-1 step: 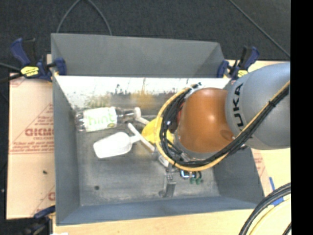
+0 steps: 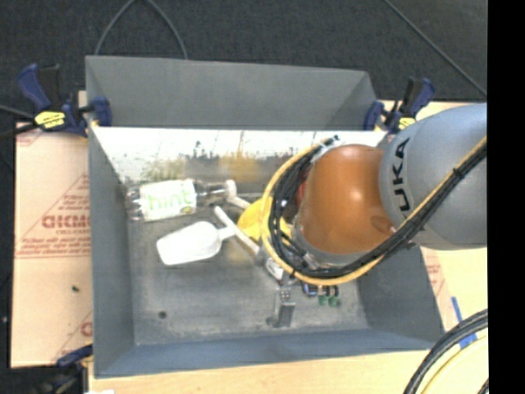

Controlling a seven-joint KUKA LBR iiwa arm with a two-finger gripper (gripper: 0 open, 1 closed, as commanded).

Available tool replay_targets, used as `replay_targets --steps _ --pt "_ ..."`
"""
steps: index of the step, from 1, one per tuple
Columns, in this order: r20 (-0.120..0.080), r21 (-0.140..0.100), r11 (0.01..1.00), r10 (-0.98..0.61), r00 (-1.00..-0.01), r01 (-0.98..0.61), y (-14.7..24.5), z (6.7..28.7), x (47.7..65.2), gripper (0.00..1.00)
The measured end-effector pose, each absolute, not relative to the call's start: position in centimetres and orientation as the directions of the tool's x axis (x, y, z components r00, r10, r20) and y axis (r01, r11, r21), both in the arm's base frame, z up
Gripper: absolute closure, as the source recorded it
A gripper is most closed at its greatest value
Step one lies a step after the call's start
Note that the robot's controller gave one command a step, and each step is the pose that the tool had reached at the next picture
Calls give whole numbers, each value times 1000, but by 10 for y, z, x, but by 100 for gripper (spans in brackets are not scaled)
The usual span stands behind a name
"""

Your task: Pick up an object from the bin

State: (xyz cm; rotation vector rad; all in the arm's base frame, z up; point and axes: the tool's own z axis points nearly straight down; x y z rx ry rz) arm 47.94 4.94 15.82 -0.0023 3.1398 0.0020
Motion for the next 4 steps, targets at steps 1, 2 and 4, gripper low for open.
replay_targets --steps 1,2,4 --pt "5 3 998 67 -998 67 -35 70 629 0" --pt "2 5 1000 -10 -1000 -10 120 112 474 0" --pt "-15 4 975 -220 -975 -220 152 76 521 0"
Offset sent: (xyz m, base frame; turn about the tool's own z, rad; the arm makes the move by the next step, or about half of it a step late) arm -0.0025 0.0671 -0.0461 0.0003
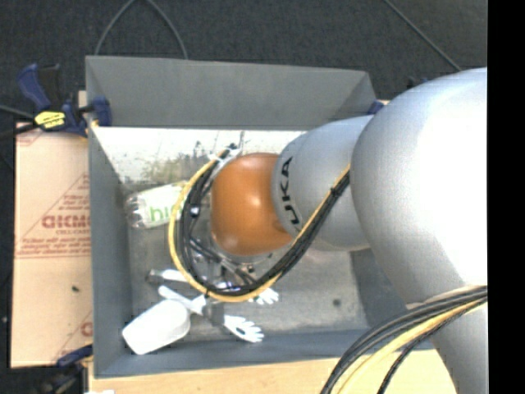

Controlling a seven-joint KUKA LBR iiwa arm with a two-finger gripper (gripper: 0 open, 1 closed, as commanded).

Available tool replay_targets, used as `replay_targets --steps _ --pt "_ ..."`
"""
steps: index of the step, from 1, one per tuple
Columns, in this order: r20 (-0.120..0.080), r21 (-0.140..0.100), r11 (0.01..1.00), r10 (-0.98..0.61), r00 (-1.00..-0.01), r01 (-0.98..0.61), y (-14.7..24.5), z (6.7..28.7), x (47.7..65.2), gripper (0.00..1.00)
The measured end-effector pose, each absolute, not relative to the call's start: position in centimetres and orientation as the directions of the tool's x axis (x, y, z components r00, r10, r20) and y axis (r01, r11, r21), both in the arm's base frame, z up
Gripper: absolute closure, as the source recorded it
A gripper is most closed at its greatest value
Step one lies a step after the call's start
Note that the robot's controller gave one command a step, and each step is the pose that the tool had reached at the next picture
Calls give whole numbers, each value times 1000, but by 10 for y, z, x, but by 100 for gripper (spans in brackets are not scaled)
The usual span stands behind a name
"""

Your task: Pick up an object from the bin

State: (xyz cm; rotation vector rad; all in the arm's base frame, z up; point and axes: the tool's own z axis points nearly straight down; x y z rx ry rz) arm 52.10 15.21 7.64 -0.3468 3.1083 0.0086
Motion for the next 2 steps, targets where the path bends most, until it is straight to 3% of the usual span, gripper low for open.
replay_targets --steps 1,2 --pt "-11 16 809 588 -809 588 32 72 620 100" --pt "-17 13 791 611 -791 611 11 71 635 100"
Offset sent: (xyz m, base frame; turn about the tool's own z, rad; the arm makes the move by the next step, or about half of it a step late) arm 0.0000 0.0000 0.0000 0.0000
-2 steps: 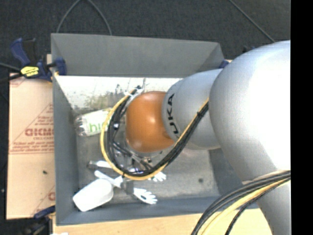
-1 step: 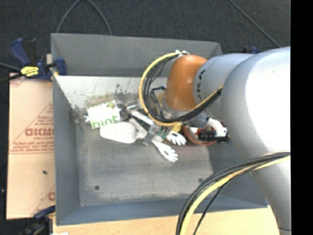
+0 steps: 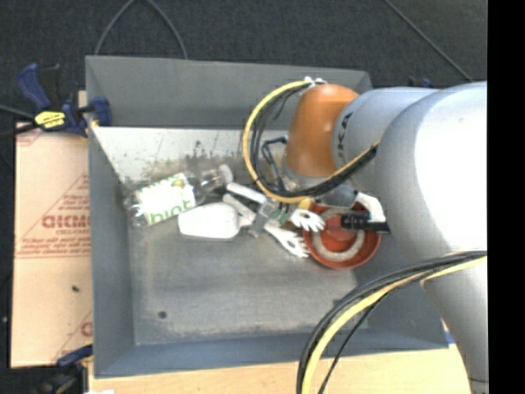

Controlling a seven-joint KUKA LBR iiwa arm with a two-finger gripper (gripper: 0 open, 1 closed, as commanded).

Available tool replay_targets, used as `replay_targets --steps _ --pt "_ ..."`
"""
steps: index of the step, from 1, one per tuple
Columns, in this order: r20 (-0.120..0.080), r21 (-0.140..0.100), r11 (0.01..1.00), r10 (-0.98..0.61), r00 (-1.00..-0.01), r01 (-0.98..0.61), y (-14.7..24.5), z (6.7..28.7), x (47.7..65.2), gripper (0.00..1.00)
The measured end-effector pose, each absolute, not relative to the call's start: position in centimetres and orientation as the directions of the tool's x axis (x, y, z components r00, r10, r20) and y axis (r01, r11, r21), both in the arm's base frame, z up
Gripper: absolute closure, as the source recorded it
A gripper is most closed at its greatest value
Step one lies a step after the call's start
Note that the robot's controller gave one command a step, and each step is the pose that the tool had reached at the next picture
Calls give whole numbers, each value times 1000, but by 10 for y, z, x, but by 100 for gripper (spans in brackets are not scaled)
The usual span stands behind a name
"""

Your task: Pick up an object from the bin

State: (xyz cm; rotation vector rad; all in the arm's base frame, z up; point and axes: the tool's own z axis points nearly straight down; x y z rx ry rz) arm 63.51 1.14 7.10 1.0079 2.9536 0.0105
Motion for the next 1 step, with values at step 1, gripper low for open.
replay_targets --steps 1 --pt "-9 10 793 609 -793 609 12 101 632 100"
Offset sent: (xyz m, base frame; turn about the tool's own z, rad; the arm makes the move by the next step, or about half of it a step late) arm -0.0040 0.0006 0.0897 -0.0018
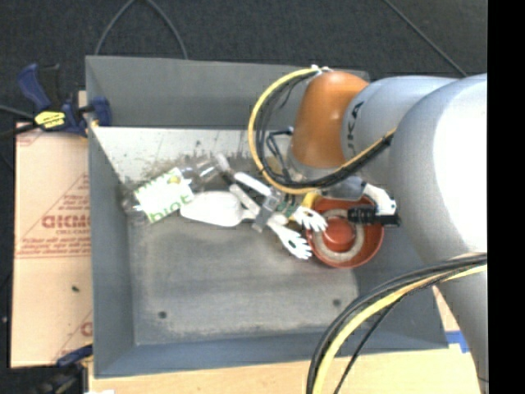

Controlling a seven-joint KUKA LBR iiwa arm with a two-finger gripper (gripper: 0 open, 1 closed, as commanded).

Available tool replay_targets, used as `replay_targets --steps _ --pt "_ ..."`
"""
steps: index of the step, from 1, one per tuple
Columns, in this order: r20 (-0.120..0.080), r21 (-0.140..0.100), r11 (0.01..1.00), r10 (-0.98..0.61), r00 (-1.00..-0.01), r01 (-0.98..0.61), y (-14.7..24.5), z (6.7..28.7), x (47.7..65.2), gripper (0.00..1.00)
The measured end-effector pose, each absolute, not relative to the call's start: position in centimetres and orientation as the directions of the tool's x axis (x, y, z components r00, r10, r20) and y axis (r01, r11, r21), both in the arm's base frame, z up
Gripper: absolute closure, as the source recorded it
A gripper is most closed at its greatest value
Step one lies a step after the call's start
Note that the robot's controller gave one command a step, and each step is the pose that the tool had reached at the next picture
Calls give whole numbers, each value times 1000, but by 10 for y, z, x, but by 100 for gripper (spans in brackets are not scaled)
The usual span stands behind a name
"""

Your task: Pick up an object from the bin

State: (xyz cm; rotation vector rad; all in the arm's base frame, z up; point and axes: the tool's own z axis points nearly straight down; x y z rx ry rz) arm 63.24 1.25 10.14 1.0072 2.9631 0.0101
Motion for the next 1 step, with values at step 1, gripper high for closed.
replay_targets --steps 1 --pt "-9 8 794 607 -794 607 11 135 632 100"
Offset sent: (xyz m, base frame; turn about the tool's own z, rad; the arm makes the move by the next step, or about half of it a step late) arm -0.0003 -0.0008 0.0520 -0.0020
